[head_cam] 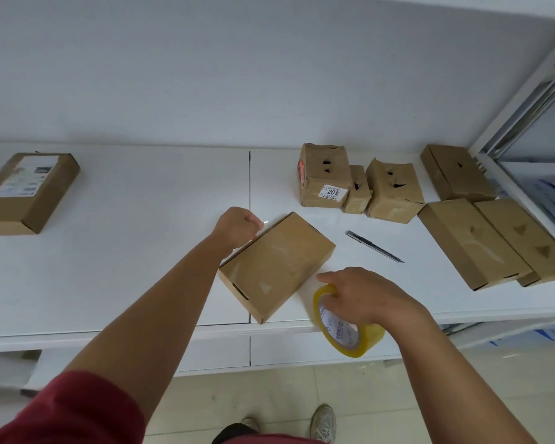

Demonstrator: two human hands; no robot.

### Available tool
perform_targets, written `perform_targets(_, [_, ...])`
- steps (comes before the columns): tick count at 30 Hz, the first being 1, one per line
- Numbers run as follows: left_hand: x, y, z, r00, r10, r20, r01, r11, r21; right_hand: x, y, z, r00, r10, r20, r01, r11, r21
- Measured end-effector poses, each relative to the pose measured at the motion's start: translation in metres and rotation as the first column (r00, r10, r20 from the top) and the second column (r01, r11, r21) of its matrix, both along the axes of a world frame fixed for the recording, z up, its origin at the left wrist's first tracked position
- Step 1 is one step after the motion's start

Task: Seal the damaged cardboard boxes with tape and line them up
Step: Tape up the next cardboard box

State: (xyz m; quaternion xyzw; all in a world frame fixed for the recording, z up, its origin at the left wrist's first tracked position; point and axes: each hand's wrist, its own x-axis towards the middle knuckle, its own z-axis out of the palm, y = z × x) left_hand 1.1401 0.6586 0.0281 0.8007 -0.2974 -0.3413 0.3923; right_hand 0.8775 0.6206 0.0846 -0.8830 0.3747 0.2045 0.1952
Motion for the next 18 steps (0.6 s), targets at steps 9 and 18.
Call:
perform_targets(9, [-0.005, -0.002, -0.012, 1.0, -0.002, 0.03, 0.001, 0.999, 0.044, -0.002, -0.001, -0.007, 0.999, -0.025, -0.025, 0.025, 0.999, 0.023])
perform_targets(18, [-0.033, 0.003, -0.014, 0.804, -0.071, 0.59, 0.046, 0.997, 0.057, 0.0, -0.001, -0.008, 0.999, -0.015, -0.029, 0.016, 1.0, 0.005])
